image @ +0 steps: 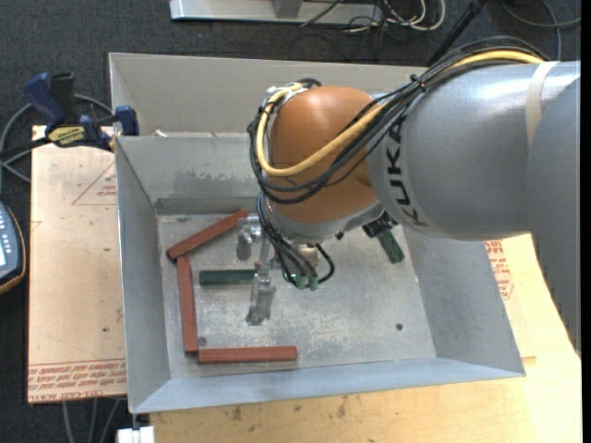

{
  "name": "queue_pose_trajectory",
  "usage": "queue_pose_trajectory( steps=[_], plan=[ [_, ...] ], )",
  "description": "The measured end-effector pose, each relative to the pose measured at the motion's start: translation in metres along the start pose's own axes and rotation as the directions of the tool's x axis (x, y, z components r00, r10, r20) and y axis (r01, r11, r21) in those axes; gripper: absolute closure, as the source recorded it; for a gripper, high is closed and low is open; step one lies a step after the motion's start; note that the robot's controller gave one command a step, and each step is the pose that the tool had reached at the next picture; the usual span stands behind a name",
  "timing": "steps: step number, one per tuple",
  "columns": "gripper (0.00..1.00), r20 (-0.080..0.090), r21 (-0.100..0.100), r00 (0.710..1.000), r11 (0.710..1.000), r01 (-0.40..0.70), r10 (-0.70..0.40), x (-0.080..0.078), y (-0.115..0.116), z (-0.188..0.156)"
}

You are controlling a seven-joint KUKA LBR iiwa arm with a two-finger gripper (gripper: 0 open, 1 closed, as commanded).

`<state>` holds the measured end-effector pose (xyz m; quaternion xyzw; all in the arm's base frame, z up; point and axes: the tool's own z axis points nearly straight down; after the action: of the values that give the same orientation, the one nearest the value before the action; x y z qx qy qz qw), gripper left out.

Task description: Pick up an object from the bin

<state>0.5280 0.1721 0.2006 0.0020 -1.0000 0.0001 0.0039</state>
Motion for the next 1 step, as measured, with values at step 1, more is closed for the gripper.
queue_pose_trajectory(
  steps=[1],
  plan=[
    [0.00, 0.005, 0.000, 1.000, 1.000, 0.010, -0.010, -0.0676, -0.0393, 0.1347]
  ],
)
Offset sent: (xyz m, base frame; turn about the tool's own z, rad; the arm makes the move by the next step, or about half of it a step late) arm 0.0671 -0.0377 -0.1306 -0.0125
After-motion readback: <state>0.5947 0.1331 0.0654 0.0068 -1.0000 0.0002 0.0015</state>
